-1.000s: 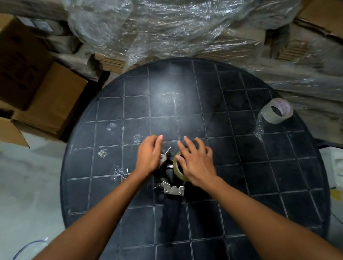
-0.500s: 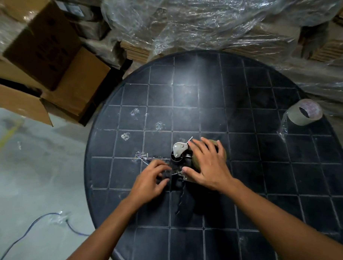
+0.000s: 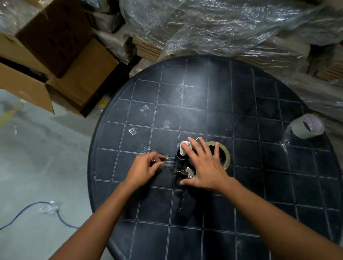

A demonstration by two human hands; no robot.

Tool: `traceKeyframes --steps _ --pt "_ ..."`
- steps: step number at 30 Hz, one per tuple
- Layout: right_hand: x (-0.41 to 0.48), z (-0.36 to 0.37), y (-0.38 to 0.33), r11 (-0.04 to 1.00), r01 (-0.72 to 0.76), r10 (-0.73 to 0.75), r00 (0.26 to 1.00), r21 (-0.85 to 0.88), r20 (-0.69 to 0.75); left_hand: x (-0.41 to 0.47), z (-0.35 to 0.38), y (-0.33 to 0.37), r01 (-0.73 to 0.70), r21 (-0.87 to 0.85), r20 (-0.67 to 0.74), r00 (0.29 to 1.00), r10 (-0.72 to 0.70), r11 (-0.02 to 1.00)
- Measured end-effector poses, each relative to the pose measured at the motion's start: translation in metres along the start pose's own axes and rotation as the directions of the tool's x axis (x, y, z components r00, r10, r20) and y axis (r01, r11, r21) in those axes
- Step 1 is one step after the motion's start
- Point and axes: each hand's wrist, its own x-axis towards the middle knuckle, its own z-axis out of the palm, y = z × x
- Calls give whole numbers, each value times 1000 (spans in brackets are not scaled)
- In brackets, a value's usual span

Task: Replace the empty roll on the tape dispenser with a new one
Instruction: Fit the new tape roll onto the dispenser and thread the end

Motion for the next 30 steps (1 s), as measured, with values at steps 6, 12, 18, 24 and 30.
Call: traceKeyframes --steps 6,12,18,24,30 --pt "0 -5 -1 1000 13 -14 1000 26 16 9 -14 9 16 64 26 1000 -18 998" --pt "4 0 -24 997 -52 57 993 49 -101 0 -13 -1 56 -13 -11 998 -56 998" --pt "5 7 -34 993 -84 97 980 84 -176 0 -14 0 81 -27 -84 993 -83 996" --pt "9 14 -35 986 -86 123 955 146 -268 3 -17 1 82 4 -43 996 -82 997" --pt "8 15 -34 985 -82 120 959 152 -258 1 -17 4 102 -7 -48 994 -102 995"
